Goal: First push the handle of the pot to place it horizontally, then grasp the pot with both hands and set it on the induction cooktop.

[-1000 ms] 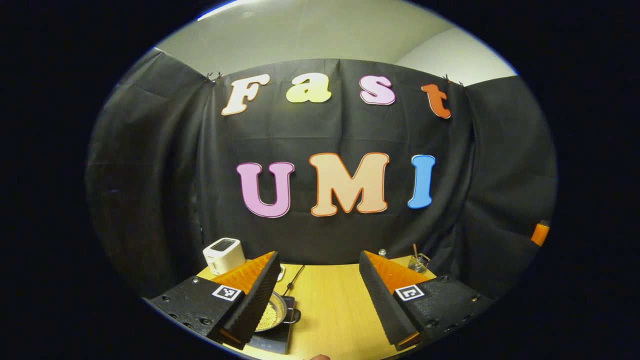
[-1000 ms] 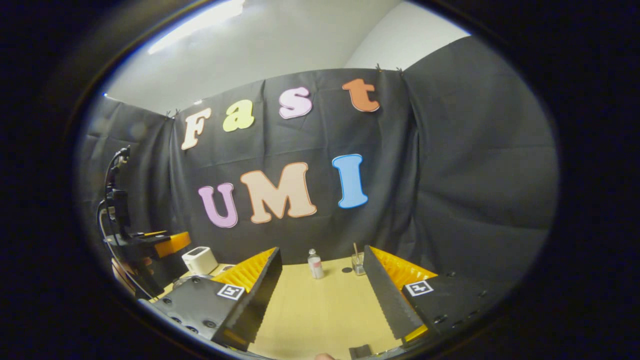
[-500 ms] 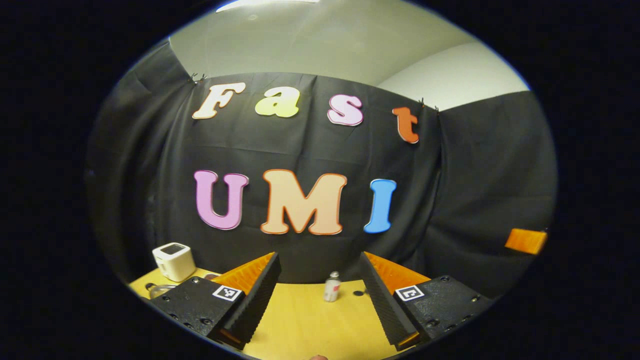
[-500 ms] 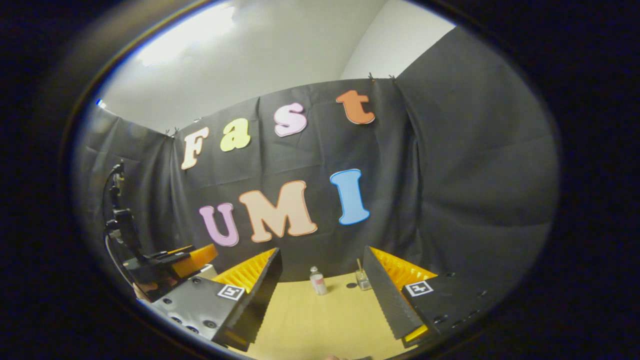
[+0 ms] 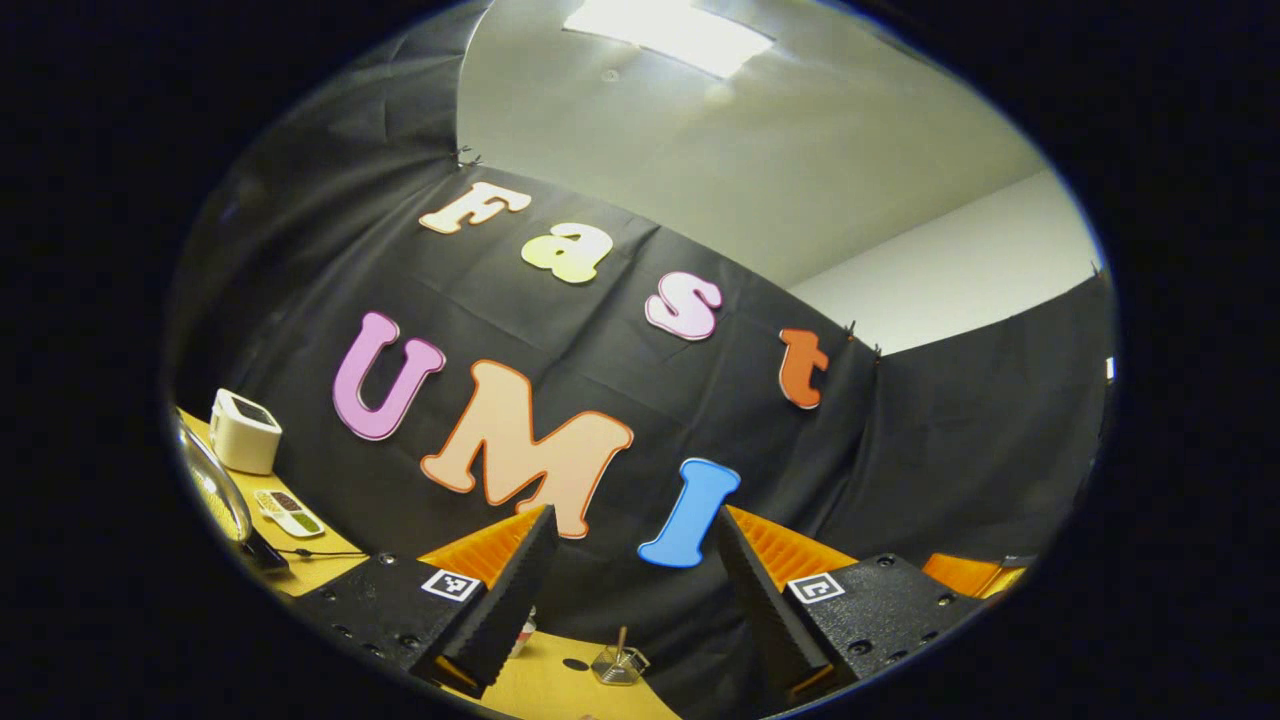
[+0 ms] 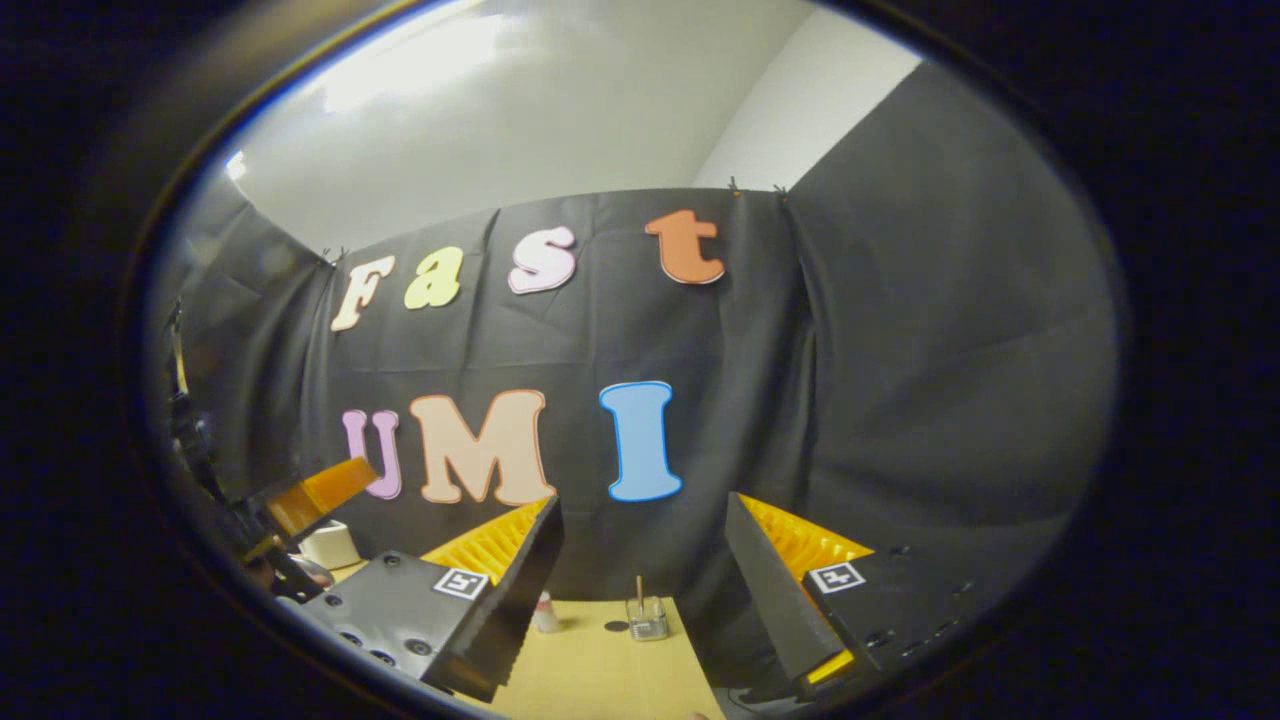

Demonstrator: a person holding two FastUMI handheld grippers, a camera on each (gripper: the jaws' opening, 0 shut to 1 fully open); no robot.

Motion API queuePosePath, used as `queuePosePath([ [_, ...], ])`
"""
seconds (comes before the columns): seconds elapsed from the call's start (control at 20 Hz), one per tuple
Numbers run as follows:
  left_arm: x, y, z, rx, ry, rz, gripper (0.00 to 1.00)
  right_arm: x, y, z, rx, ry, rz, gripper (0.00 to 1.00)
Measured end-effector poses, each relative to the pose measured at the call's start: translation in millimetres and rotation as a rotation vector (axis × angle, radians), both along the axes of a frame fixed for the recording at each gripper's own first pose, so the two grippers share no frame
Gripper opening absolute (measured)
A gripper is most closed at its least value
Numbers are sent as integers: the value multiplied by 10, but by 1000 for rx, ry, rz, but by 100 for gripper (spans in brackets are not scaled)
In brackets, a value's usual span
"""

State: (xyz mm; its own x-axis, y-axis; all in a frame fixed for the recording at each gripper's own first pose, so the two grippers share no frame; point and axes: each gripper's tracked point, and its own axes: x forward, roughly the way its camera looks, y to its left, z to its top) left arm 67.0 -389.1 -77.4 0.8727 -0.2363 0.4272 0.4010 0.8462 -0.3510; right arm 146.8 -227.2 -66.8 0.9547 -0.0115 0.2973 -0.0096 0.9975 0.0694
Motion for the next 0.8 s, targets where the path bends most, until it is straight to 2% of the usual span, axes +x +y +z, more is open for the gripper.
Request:
queuePosePath([
  [0.2, 162, -509, -1340, 122, 165, 55, 96, 583, -431, -1348, 3, 103, -42, 100],
  [0.25, 192, -608, -1658, 148, 199, 59, 96, 680, -522, -1678, 4, 136, -62, 93],
  [0.5, 227, -891, -2910, 284, 326, 93, 96, 1007, -693, -2848, -35, 190, -47, 93],
  [0.65, 179, -989, -3379, 391, 413, 88, 97, 1027, -780, -3268, -32, 246, -43, 94],
  [0.75, 129, -973, -3514, 425, 449, 98, 97, 962, -784, -3437, -21, 291, -28, 94],
  [0.8, 127, -933, -3472, 427, 434, 126, 97, 917, -831, -3414, -17, 274, -53, 94],
])
